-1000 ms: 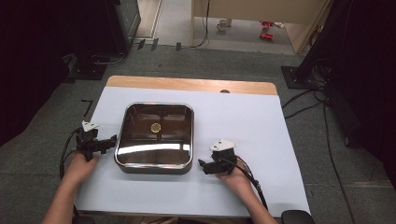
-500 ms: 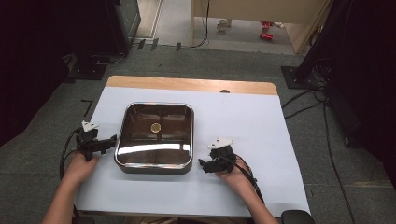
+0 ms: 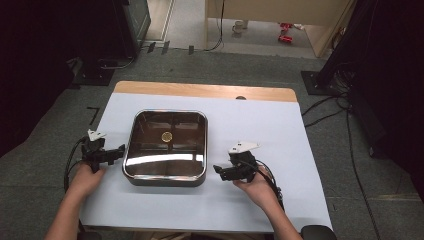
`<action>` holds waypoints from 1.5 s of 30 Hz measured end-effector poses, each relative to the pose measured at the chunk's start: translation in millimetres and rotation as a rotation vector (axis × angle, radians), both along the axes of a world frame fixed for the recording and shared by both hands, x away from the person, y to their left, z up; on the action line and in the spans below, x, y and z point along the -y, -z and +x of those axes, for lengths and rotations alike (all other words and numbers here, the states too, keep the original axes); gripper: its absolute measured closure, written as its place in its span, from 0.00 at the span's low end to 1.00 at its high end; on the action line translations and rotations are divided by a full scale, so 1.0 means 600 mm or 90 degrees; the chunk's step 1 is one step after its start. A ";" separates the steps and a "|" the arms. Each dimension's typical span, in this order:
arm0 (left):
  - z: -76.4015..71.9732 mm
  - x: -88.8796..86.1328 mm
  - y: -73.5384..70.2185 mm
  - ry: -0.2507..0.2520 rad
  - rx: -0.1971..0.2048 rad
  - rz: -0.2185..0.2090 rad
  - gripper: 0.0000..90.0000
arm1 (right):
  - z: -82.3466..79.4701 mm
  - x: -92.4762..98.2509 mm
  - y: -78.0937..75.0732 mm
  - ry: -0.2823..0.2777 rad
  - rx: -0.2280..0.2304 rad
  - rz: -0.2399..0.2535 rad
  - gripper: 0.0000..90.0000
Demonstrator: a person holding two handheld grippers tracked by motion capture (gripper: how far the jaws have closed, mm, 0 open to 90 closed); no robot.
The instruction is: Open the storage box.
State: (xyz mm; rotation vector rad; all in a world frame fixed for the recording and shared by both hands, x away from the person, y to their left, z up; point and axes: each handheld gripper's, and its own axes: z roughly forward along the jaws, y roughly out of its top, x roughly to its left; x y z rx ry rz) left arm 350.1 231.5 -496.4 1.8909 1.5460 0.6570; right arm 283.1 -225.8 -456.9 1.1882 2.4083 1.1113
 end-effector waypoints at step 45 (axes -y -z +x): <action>0.000 0.000 0.000 0.000 0.001 0.000 0.13 | 0.055 -0.093 -0.126 -0.089 0.039 0.003 0.34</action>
